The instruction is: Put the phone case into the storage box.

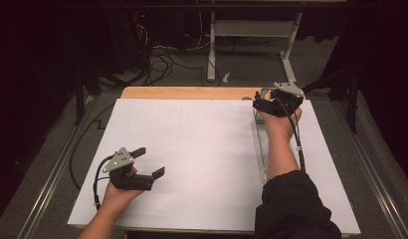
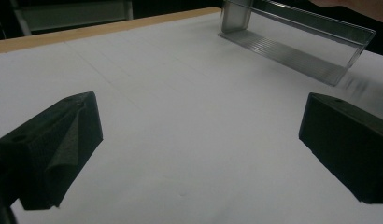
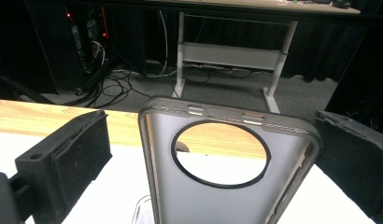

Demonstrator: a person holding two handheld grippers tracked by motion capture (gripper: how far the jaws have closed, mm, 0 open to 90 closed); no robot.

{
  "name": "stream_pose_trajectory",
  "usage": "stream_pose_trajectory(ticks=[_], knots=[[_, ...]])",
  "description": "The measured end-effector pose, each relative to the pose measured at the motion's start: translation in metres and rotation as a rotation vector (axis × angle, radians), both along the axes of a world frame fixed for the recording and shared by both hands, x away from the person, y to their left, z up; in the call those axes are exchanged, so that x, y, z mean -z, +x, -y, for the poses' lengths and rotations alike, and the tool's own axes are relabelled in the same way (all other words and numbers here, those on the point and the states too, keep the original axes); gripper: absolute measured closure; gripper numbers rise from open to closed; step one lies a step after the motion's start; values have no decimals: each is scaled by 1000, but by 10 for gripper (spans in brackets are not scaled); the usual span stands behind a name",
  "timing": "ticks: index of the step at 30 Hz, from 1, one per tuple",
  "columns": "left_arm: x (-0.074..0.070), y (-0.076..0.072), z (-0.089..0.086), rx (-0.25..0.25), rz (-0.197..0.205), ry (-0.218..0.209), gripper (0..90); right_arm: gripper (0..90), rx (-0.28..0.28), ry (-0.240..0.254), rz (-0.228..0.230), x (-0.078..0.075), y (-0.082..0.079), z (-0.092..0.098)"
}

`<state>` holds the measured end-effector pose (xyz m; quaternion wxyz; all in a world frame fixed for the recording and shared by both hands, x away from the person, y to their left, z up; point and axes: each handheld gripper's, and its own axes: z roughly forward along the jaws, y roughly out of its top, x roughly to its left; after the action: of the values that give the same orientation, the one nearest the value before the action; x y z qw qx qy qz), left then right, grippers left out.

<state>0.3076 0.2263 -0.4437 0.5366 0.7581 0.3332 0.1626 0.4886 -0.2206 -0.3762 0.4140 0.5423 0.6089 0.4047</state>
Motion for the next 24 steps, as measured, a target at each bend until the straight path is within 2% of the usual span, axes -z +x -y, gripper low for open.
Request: stream_pose_trajectory(ticks=[15, 19, 24], knots=[[0, 1, -1, -1, -1, -3, 7, 2, 33, -1, -21, 5, 5, 1], [0, 0, -1, -1, -1, -4, 7, 2, 56, 19, -30, 6, 6, 2], [0, 0, -1, -1, -1, -5, 7, 45, 61, 27, -29, 6, 8, 1]])
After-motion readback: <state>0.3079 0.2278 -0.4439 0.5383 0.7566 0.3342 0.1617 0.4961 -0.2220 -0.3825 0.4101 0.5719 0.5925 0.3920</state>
